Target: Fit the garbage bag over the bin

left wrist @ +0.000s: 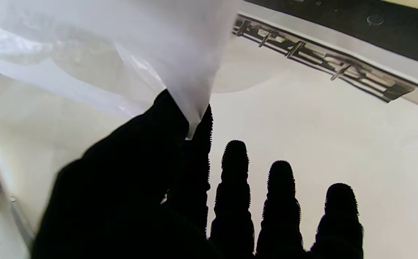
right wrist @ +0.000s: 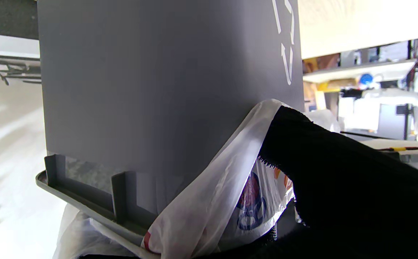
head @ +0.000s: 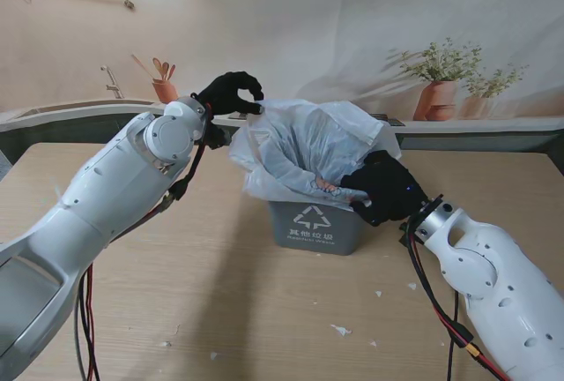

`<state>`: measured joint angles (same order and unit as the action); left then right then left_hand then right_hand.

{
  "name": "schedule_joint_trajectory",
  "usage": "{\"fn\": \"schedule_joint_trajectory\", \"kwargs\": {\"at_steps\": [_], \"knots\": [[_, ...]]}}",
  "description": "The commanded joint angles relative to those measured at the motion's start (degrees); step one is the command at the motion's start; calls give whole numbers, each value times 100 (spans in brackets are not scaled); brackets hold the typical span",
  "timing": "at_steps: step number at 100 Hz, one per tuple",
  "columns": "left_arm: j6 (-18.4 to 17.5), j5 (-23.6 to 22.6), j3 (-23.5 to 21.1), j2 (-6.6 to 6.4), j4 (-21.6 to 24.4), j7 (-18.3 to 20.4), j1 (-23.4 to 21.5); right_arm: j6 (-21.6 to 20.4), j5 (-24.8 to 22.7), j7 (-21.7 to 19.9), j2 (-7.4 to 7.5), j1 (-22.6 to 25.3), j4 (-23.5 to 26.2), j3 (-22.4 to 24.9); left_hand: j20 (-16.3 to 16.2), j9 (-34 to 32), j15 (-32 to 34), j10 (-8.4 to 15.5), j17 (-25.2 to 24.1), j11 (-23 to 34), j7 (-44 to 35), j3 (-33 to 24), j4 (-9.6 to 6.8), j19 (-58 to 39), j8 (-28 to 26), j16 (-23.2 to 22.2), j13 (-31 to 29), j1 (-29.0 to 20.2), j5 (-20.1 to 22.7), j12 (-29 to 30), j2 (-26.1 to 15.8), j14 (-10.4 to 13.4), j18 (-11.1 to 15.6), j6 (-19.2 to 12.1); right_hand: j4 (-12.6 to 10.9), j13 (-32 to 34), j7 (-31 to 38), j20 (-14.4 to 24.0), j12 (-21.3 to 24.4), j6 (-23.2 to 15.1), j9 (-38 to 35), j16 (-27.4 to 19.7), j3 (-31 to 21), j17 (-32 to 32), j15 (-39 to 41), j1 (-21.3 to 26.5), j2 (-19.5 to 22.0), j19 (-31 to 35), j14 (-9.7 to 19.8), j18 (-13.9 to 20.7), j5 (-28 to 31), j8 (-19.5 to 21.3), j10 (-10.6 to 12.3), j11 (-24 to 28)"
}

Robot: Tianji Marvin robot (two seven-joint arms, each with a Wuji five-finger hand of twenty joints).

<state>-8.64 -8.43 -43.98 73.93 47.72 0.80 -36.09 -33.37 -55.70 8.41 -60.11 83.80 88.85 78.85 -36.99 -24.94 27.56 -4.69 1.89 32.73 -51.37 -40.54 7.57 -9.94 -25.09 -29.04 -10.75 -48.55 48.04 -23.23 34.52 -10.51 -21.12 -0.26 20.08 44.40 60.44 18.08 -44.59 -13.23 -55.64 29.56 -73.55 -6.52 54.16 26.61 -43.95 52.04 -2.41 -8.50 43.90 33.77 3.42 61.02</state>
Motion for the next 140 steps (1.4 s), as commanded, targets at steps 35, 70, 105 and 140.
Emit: {"fn": "schedule_joint_trajectory", "kwargs": {"at_steps": [35,70,105,140], "knots": [[15,486,392,702,-1432,256,520,-91,58,-297,-19,24,-211,-160,-162,160,93,206,-69,-98,-146,75,111,-149,16,-49,-26,-309,-49,13,-288,55,92,-203,1,-23,27,-84,-88,-1681,64,3,-611,89,32,630,-125,-87,97,-129,648,159,234,155],[-416,374,654,1205,-2619,561,833,-154,145,-380,-16,-26,-275,-207,-200,166,86,197,-75,-123,-126,127,95,-157,22,-52,-37,-318,-44,29,-314,54,85,-201,-6,-62,-28,-78,-95,-1718,59,8,-589,110,28,629,-116,-122,113,-112,669,207,250,127],[-769,133,807,1442,-3235,997,839,-109,113,-319,-20,-41,-302,-225,-226,217,63,216,-93,-130,-122,123,89,-149,21,-54,5,-321,-38,33,-302,65,108,-196,-7,-50,-58,-56,-100,-1665,51,16,-570,98,41,615,-82,-127,96,-111,634,238,224,121],[-924,77,962,1314,-3209,1253,683,-11,94,-303,-21,-26,-295,-269,-234,248,47,232,-130,-131,-129,120,91,-127,28,-52,32,-310,-40,35,-308,74,129,-188,-13,-52,-44,-39,-91,-1615,56,15,-546,91,37,613,-65,-133,86,-111,603,192,212,122]]}}
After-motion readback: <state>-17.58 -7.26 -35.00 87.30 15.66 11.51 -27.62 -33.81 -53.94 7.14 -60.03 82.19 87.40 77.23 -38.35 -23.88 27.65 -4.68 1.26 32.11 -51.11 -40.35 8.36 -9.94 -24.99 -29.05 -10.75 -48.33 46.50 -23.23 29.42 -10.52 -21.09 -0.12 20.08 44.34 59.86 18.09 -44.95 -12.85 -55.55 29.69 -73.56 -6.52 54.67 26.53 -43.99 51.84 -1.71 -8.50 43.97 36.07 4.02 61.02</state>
